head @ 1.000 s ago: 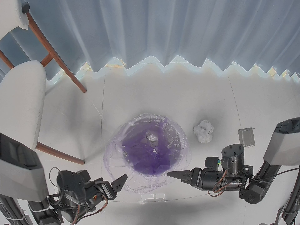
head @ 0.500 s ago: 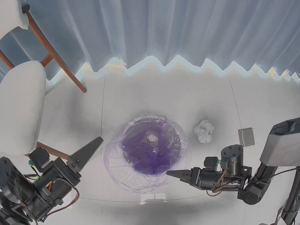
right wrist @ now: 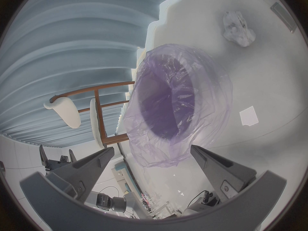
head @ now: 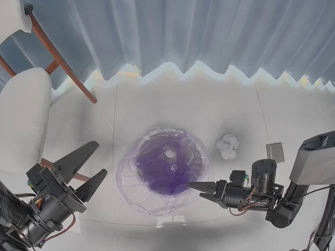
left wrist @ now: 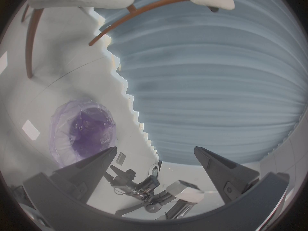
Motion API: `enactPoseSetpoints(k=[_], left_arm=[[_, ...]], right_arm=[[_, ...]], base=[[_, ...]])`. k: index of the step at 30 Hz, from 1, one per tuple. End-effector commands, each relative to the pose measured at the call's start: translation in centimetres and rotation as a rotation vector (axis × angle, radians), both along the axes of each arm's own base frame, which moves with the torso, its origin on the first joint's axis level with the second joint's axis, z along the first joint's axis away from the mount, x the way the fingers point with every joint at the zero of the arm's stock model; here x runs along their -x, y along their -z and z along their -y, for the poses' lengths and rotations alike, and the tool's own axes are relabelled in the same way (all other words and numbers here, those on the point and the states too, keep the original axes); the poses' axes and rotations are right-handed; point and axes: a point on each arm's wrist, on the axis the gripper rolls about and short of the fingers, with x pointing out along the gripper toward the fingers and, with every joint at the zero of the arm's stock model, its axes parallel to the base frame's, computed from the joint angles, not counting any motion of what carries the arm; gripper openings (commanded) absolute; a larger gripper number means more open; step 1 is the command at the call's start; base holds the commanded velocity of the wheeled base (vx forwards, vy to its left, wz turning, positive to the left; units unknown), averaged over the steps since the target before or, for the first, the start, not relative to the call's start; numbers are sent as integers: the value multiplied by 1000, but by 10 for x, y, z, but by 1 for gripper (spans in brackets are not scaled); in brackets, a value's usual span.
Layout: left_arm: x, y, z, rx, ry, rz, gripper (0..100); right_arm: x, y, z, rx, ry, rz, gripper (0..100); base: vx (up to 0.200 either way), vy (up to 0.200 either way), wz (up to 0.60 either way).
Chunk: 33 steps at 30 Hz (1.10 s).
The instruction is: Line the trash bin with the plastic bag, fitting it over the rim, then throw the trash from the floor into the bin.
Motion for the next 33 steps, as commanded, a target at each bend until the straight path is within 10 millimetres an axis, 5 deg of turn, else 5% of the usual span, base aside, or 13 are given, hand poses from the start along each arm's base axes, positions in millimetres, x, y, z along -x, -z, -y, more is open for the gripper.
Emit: enactPoseSetpoints(k=[1, 10, 16, 24, 33], left_arm=[[-4, 5, 5, -61, 24, 4, 100], [-22, 0, 20, -186, 53, 124, 100], [-47, 22, 36, -359, 135, 146, 100], [-103, 25, 65, -342, 128, 176, 100], [-130, 14, 75, -303, 243, 274, 100]], right_arm=[[1, 0, 1, -8, -11, -12, 100], [8, 3, 10, -72, -68, -20, 100], [8, 6, 12, -85, -84, -14, 100], [5, 8, 23, -102, -112, -40, 100], [4, 15, 22, -91, -113, -58, 100]], base=[[0, 0, 0], [0, 0, 0], [0, 0, 0], [0, 0, 0], [0, 0, 0]])
